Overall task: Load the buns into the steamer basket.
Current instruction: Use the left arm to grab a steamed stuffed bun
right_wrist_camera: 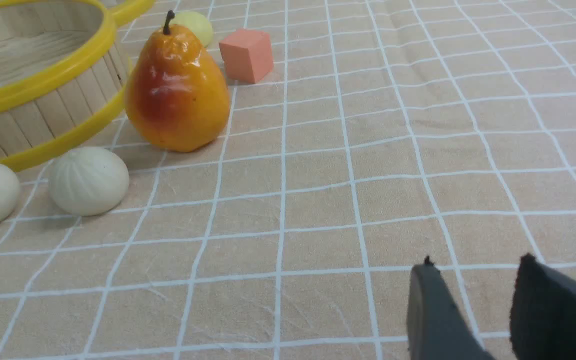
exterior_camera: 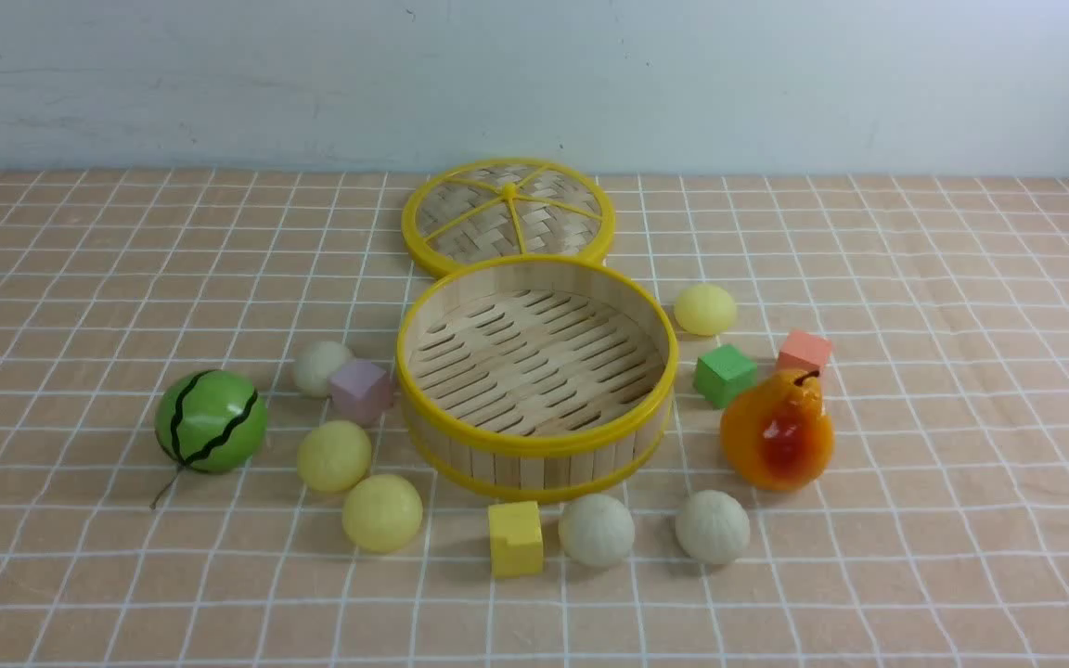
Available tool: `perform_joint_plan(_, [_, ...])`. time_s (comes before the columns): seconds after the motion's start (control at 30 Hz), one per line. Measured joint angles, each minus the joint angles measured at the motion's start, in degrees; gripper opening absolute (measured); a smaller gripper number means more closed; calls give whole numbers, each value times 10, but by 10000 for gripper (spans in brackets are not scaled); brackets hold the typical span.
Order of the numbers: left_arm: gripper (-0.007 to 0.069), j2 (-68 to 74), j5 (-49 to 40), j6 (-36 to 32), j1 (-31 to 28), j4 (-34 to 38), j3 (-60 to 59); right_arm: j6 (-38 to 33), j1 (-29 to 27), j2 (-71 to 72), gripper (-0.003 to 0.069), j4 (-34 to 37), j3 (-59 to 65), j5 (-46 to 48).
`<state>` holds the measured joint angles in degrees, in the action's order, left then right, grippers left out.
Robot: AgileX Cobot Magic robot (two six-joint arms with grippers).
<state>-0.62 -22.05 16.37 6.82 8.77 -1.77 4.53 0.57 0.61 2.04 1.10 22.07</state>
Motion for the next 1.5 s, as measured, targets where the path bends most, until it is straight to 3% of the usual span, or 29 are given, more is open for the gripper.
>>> perform_joint_plan(0.7, [237,0,2,0,0,1,0,0,0,0,239,0,0,0])
perform_joint_plan(0.87, [237,0,78,57,0,110,0,0,0,0,239,0,0,0])
perform_joint_plan(0.97, [237,0,142,98,0,211,0,0,0,0,239,0,0,0])
perform_joint_plan(1.1, [216,0,216,106,0,251,2,0,0,0,239,0,0,0])
perform_joint_plan(1.23, [123,1,167,90,0,246,45,0,0,0,239,0,0,0])
perform_joint_plan(1.27, [54,12,119,62,0,227,90,0,0,0,239,0,0,0])
perform_joint_plan(1.33, [-13,51,50,25,0,194,152,0,0,0,239,0,0,0])
perform_joint_plan(1.43, [-13,129,-52,-15,0,144,235,0,0,0,239,0,0,0])
perform_joint_plan(1.5, [-13,238,-174,-49,0,85,323,0,0,0,239,0,0,0])
